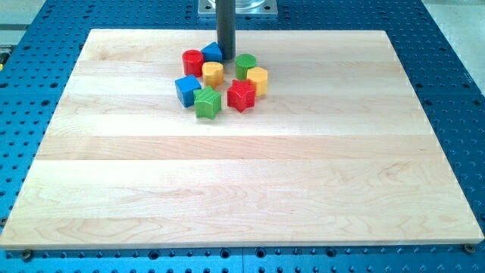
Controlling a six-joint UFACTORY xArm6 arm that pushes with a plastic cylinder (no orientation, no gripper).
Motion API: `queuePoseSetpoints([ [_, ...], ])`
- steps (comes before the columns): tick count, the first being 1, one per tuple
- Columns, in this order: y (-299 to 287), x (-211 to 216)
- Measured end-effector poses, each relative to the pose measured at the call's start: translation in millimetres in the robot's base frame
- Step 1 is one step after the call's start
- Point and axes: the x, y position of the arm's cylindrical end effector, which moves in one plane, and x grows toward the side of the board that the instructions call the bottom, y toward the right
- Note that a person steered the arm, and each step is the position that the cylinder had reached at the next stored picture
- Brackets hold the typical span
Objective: Separate the yellow hexagon from the red star
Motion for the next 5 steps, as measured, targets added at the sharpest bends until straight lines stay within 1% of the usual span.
queuePoseSetpoints([
  [1,-32.8,7.0],
  [2,-45.2,7.0],
  [3,-40.3,7.0],
  [5,2.1,7.0],
])
